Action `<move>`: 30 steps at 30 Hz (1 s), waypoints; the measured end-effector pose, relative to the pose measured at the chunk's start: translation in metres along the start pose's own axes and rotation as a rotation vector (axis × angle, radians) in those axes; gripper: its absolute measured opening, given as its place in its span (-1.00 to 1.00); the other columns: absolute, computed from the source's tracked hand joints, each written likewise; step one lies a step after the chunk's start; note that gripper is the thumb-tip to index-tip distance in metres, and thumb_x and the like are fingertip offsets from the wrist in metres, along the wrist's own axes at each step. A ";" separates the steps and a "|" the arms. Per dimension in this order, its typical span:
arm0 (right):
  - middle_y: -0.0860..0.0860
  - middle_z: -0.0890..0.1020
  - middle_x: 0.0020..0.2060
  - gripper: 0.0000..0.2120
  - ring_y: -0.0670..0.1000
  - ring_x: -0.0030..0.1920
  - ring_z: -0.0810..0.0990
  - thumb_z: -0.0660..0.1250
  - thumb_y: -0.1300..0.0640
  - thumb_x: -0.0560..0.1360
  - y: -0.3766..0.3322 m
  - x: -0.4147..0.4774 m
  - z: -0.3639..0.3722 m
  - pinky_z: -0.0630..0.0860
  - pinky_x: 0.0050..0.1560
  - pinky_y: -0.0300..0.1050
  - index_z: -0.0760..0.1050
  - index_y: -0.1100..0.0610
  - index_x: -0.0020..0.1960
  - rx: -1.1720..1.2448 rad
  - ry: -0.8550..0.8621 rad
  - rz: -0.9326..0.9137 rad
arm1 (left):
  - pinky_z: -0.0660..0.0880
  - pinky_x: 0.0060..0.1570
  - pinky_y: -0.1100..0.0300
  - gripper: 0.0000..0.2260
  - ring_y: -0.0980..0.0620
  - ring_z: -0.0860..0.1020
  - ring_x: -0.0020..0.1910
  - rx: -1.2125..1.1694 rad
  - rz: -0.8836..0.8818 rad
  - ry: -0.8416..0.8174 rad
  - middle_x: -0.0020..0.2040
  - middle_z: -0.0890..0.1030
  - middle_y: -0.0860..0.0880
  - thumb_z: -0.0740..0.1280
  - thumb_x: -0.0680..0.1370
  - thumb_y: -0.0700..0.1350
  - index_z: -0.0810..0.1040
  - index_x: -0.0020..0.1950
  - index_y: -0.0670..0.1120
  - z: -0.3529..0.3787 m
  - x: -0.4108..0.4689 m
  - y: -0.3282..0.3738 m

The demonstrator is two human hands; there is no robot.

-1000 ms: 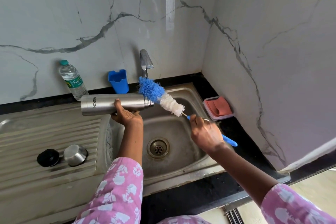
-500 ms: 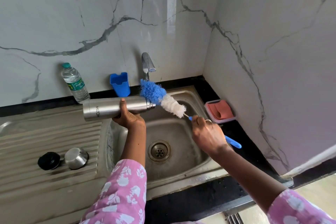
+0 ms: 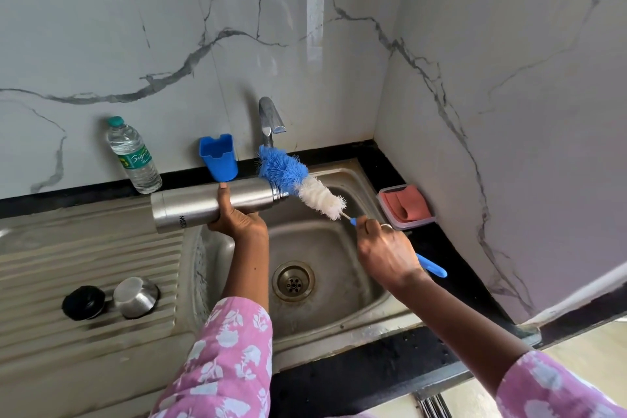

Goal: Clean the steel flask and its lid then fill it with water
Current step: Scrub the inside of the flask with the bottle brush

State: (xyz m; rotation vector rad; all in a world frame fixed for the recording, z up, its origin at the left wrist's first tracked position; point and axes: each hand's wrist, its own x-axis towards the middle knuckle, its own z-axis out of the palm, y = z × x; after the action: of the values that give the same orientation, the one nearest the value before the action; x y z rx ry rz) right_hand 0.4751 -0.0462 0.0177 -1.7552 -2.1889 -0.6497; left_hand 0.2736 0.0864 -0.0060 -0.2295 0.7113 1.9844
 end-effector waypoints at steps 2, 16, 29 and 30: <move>0.10 0.47 -0.51 -0.61 0.05 -0.64 0.45 -0.02 0.36 0.31 0.001 -0.001 -0.002 0.29 -0.70 -0.23 0.58 0.37 -0.18 -0.011 0.004 -0.019 | 0.52 0.10 -0.22 -0.34 -0.12 0.59 0.13 -0.006 0.067 0.028 0.21 0.54 -0.11 0.56 0.25 -0.18 0.26 0.20 -0.01 0.003 0.001 0.002; 0.11 0.49 -0.50 -0.60 0.06 -0.64 0.45 -0.04 0.35 0.32 0.010 -0.001 -0.003 0.28 -0.71 -0.21 0.58 0.37 -0.16 -0.022 0.062 -0.071 | 0.45 0.20 -0.21 -0.49 -0.08 0.56 0.12 -0.029 0.021 0.058 0.22 0.51 -0.09 0.41 0.44 -0.20 0.24 0.29 -0.01 0.003 -0.002 -0.005; 0.04 0.50 -0.58 -0.89 0.08 -0.66 0.48 0.25 0.19 0.28 0.037 -0.005 -0.002 0.25 -0.69 -0.27 0.51 0.14 -0.40 0.059 0.004 -0.052 | 0.44 0.25 -0.15 -0.50 -0.13 0.57 0.11 0.129 -0.126 -0.197 0.14 0.57 -0.14 0.33 0.47 0.06 0.40 0.37 -0.09 -0.011 -0.002 0.008; 0.04 0.50 -0.59 -0.91 0.08 -0.66 0.48 0.27 0.19 0.24 0.038 -0.007 0.003 0.25 -0.69 -0.28 0.51 0.13 -0.41 0.047 0.003 -0.044 | 0.46 0.22 -0.15 -0.45 -0.13 0.56 0.10 0.143 -0.131 -0.226 0.12 0.57 -0.13 0.36 0.42 0.07 0.40 0.37 -0.09 -0.011 -0.003 0.010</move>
State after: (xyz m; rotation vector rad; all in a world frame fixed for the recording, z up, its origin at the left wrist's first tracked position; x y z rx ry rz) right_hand 0.5135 -0.0442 0.0191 -1.6864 -2.2285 -0.6049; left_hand 0.2650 0.0749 -0.0095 0.0334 0.6701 1.7915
